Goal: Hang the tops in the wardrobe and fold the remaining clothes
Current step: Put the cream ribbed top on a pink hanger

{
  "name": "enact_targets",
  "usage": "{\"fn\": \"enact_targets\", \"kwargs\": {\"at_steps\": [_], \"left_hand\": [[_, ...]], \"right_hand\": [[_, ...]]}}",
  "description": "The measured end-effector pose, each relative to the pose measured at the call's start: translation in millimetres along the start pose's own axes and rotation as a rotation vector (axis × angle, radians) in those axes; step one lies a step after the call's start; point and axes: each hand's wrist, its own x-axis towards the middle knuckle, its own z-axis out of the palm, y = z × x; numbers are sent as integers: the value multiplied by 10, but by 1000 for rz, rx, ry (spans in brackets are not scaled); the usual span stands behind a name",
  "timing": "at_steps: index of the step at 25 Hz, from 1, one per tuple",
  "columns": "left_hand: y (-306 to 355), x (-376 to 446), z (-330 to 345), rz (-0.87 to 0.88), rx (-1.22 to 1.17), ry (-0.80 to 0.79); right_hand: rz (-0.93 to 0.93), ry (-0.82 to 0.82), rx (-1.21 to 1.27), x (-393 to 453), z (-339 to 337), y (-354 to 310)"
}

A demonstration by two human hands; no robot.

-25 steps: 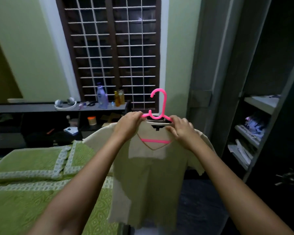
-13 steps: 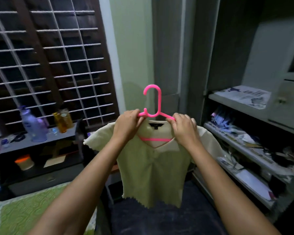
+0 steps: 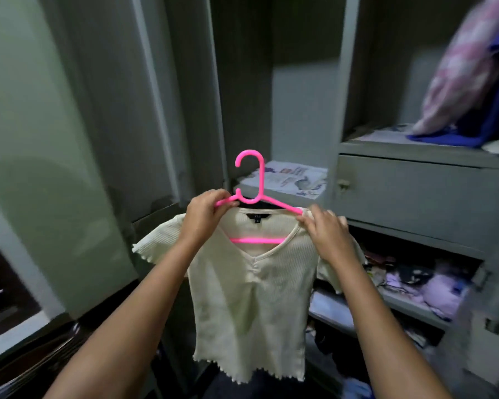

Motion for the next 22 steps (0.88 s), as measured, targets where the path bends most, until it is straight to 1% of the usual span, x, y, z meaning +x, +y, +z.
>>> {"fn": "enact_targets", "kwargs": {"at_steps": [3, 6, 9, 11, 13, 17, 19, 22], "left_hand": [[-16, 465, 537, 86, -137, -39], [120, 951, 1004, 116, -305, -115], [365, 1489, 1247, 299, -373, -133], [589, 1829, 1289, 404, -377, -75], [751, 2107, 1252, 412, -387, -34], [933, 2571, 1159, 346, -530, -5], [993, 2800, 1096, 332, -556, -1], [1093, 3117, 1039, 381, -537, 12]], "right_hand": [[147, 128, -102, -4, -50, 281], [298, 288, -227, 25, -239, 363], [457, 477, -327, 98, -491, 248], [551, 601, -377, 192, -743, 115], [644, 707, -438, 303, -1052, -62], [768, 875, -607, 611, -1865, -444], [793, 938, -674, 872, -2312, -607], [784, 1007, -775, 1308, -2939, -762]]}}
